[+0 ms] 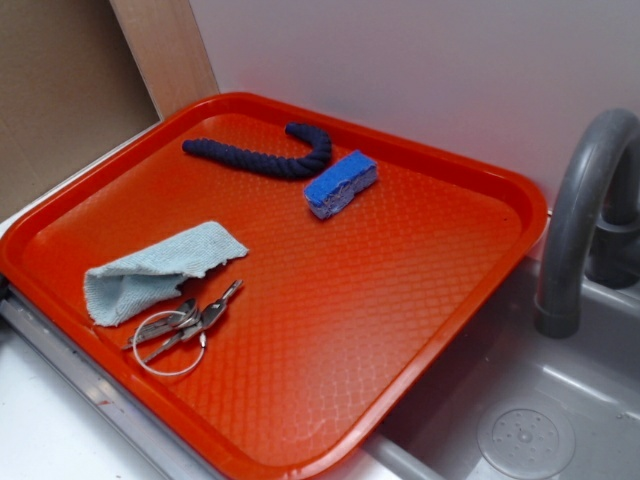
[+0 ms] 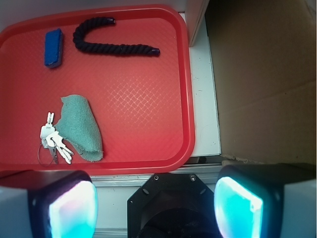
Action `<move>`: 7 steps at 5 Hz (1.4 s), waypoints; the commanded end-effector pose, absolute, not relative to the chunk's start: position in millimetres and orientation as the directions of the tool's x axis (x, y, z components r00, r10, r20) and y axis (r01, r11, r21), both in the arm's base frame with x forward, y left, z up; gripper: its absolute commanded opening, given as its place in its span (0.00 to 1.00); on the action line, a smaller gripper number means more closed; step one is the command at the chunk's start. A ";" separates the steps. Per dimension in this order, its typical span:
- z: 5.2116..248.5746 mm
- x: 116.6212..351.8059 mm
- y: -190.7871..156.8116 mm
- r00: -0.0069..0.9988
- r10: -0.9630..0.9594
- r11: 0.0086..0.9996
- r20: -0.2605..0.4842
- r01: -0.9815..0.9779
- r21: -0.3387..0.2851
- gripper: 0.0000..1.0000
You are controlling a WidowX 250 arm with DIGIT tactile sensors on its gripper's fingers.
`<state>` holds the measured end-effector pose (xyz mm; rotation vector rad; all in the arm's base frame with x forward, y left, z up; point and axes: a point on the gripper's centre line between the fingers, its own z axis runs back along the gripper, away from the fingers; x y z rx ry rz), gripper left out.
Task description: Grab the blue sponge.
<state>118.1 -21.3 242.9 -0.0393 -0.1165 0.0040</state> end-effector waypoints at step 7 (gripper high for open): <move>165.1 278.1 -213.2 0.946 -0.234 0.942 0.223 0.277 -0.190 1.00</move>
